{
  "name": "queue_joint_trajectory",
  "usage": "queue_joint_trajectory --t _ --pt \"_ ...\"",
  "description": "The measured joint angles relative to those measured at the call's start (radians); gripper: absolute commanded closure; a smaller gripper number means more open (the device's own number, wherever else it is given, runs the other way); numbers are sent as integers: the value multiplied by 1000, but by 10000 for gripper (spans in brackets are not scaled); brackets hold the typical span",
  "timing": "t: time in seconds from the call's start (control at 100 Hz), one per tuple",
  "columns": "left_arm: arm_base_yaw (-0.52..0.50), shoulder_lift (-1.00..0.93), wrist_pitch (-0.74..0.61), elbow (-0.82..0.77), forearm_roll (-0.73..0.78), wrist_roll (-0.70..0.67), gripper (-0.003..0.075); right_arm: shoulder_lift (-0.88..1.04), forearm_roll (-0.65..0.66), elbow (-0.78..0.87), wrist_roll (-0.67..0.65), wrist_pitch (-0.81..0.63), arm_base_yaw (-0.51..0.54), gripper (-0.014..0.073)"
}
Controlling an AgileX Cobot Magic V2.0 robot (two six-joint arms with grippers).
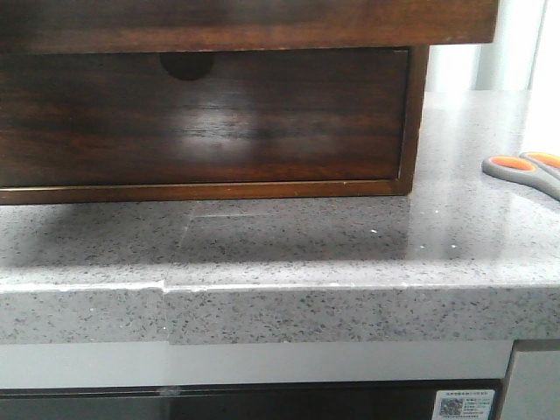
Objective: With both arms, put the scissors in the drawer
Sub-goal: 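Pull the drawer open toward the robot with the left gripper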
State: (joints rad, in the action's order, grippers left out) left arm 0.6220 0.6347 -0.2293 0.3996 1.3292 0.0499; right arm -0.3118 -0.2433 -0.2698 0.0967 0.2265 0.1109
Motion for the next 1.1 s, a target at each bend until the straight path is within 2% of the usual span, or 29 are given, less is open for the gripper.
queue_joint_trajectory --t 0.23,0.3,0.42,0.49,1.1 --pt "0 0 -9 -8 0 0 718 0 0 0 0 0 0 655" --pt "0 0 -9 -8 0 0 643 0 0 0 0 0 0 655" --pt "0 0 -54 -14 -13 -39 465 0 0 0 0 0 0 655" --pt "2 2 -79 -16 -29 -57 410 0 0 0 0 0 0 655" --pt "2 -1 -135 -75 -51 -74 406 0 0 0 0 0 0 655"
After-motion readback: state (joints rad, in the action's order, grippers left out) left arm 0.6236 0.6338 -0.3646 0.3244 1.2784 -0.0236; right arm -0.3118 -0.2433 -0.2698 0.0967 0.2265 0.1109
